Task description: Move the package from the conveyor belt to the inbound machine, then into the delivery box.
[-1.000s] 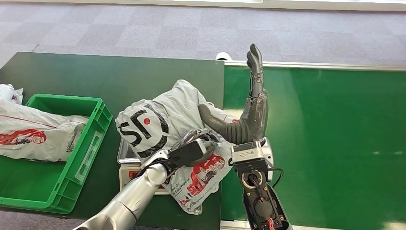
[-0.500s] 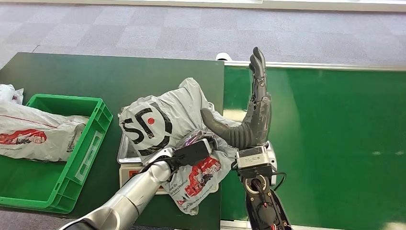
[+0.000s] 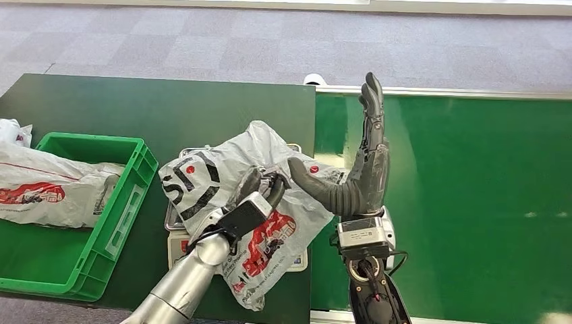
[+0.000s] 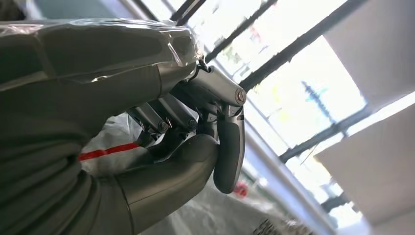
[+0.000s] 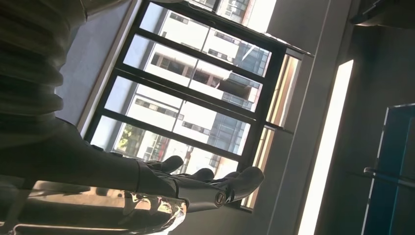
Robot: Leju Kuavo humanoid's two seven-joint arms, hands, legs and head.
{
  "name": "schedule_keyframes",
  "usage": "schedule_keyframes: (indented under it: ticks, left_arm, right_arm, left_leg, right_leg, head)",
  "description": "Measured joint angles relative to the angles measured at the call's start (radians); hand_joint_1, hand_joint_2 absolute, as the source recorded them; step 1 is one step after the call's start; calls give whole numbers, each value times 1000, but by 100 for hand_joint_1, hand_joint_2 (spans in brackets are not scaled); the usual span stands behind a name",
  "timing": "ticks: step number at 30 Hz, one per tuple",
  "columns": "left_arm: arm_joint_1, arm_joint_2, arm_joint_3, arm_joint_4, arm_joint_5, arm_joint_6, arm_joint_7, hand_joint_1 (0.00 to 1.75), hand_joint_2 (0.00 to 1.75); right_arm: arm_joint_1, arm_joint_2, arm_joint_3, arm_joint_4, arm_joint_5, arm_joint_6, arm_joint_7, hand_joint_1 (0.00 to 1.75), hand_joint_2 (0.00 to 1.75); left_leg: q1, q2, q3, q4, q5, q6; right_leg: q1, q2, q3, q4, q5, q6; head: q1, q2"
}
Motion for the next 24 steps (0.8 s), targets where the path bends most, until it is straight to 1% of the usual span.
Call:
schedule_keyframes:
  ticks: [3,6,9,11,14,17,20,24]
  left_arm:
    - [47,18,23,-196,10,113,-20,175,175]
    - [85,36,66,-382,22,247,-47,175,175]
    - [118,50,124,-529,24,380,-77,175,175]
    - [137,59,163,-599,17,443,-93,175,175]
    - [157,61,226,-685,-19,486,-120,175,175]
    - [161,39,290,-807,-149,495,-131,175,175]
    - [161,12,323,-914,-255,496,-135,175,175]
    - [161,-21,336,-1020,-358,496,-135,175,175]
  right_arm:
    - [13,-6,-6,-13,7,-11,0,0,175]
    - [22,-12,-10,-18,7,-19,2,0,175]
    - [28,-17,-13,-17,-8,-25,-1,0,175]
    - [32,-21,-14,-16,-19,-28,-11,0,175]
    - [35,-28,-14,-10,-39,-42,-26,0,175]
    - [33,-30,-10,-2,-50,-49,-26,0,175]
    - [29,-30,-7,4,-53,-49,-21,0,175]
    - [27,-30,-4,9,-48,-50,-11,0,175]
  left_leg:
    - [0,0,0,0,0,0]
    - [0,0,0,0,0,0]
    - [0,0,0,0,0,0]
    - [0,0,0,0,0,0]
    - [0,0,0,0,0,0]
    - [0,0,0,0,0,0]
    - [0,0,0,0,0,0]
    - [0,0,0,0,0,0]
  right_leg:
    - [0,0,0,0,0,0]
    - [0,0,0,0,0,0]
    - [0,0,0,0,0,0]
    - [0,0,0,0,0,0]
    - [0,0,0,0,0,0]
    - [0,0,0,0,0,0]
    - [0,0,0,0,0,0]
    - [0,0,0,0,0,0]
  head:
    - [0,0]
    - [0,0]
    - [0,0]
    - [0,0]
    - [0,0]
    - [0,0]
    - [0,0]
    - [0,0]
